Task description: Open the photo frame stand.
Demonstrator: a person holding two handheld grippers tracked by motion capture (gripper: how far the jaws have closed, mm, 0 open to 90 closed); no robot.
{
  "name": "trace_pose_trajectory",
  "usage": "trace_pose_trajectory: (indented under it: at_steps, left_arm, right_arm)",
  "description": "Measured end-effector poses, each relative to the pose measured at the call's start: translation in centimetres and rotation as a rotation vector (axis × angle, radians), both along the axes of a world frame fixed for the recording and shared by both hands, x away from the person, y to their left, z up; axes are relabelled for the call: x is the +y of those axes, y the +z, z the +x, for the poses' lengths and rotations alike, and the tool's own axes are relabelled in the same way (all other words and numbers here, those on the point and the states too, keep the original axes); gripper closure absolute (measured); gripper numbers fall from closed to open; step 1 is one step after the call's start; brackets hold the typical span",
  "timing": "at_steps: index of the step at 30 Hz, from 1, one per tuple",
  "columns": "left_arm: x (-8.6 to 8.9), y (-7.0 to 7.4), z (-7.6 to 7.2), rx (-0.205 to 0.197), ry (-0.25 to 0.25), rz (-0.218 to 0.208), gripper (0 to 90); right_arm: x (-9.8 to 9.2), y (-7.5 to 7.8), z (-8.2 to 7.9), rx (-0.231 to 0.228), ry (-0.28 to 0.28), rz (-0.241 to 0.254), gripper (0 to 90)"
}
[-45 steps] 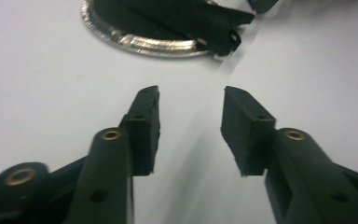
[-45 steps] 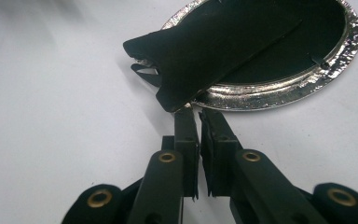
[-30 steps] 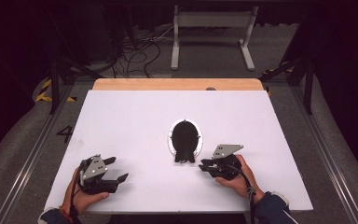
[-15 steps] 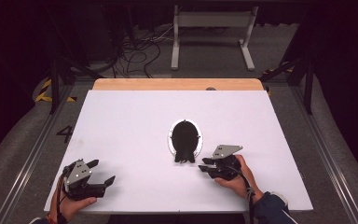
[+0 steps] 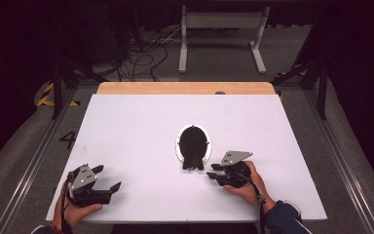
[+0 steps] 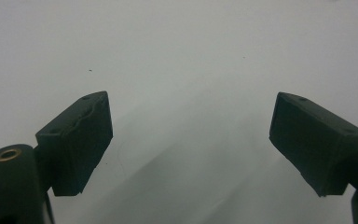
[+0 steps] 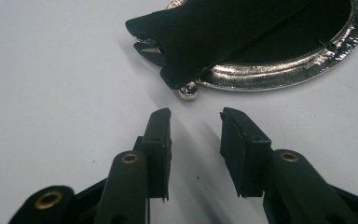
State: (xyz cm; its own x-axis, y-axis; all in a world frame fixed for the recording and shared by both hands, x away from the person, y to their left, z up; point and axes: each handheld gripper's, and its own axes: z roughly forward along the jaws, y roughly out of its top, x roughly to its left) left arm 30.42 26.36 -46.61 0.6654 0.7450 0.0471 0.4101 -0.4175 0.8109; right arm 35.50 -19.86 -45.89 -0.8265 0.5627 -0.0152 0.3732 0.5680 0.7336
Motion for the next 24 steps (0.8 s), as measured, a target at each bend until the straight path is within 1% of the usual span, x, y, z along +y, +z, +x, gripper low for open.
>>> trace_pose_trajectory:
  at_steps: [3, 5, 6, 8, 10, 13, 16, 20, 24]
  left_arm:
    - [0.2, 0.0, -0.2, 0.0, 0.002, 0.002, 13.8]
    - [0.3, 0.1, -0.3, -0.002, 0.008, -0.005, 13.8]
    - [0.4, 0.1, -0.3, -0.005, 0.009, -0.015, 13.8]
    - [0.4, 0.1, -0.2, -0.001, 0.013, -0.02, 13.8]
    - [0.2, 0.0, -0.1, 0.007, 0.013, -0.011, 13.8]
    - [0.1, 0.0, 0.0, -0.001, 0.008, 0.003, 13.8]
    - [0.0, 0.1, -0.1, -0.008, 0.014, -0.001, 14.1]
    - [0.1, 0.1, -0.1, -0.009, 0.013, 0.006, 14.1]
    - [0.2, 0.1, -0.1, -0.009, 0.018, -0.006, 14.1]
  right_arm:
    - [0.5, 0.1, 0.1, 0.002, -0.003, -0.009, 63.4]
    - [0.8, 0.1, 0.1, 0.001, 0.005, -0.014, 63.8]
    - [1.2, 0.2, 0.2, 0.005, 0.019, -0.022, 64.0]
    - [1.4, 0.2, 0.3, 0.009, 0.023, -0.028, 64.1]
    - [1.7, 0.3, 0.5, 0.016, 0.026, -0.04, 64.4]
    - [1.9, 0.4, 0.7, 0.022, 0.028, -0.047, 65.3]
    - [2.0, 0.4, 1.0, 0.03, 0.032, -0.046, 68.2]
    - [2.3, 0.5, 1.2, 0.018, 0.038, -0.064, 70.9]
    - [2.4, 0.6, 1.2, 0.022, 0.042, -0.065, 72.4]
